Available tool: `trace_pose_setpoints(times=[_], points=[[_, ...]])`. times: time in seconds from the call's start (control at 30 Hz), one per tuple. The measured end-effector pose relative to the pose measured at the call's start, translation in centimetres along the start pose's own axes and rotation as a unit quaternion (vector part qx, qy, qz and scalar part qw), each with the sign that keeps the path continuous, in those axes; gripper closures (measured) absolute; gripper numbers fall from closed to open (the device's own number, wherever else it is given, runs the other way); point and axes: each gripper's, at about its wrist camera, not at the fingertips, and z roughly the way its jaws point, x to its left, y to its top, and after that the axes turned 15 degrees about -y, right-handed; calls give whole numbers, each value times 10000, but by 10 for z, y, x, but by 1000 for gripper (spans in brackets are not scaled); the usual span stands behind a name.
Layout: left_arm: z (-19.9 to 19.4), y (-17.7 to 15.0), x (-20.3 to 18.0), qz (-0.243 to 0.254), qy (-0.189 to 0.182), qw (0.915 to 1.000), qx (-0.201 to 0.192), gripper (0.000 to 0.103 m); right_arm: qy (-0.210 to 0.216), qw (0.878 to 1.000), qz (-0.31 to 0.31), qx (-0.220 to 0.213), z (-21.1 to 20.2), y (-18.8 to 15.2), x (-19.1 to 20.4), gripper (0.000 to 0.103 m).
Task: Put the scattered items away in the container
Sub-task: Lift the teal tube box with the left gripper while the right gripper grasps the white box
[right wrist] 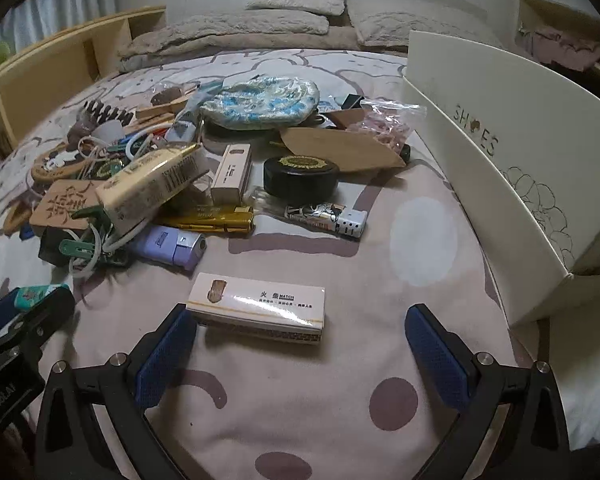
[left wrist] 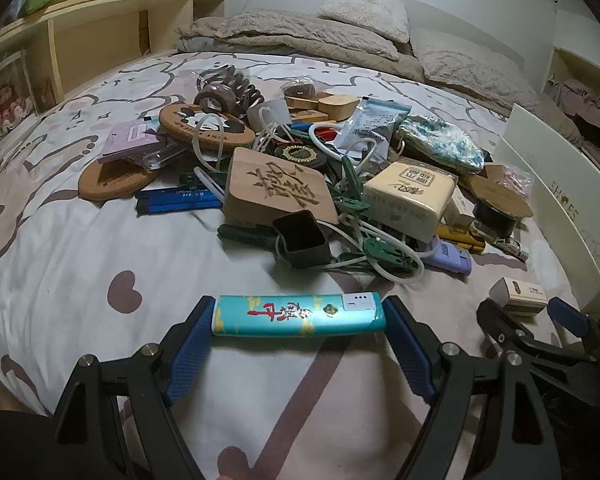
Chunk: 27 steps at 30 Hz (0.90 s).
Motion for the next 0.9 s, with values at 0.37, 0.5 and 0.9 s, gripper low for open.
trace_pose_setpoints(times=[0.37,0.5,0.9], points=[[1,-1,0,19,13,10000,16,20,200,9995,228,45,0,1,-8,2],[1,-2,-1,33,22,10000,14,20,219,9995,225,-101,-6,2,-11,34],[1,-2,-1,24,16,10000,13,20,559,9981,125,-243,-11,7,-5,45]])
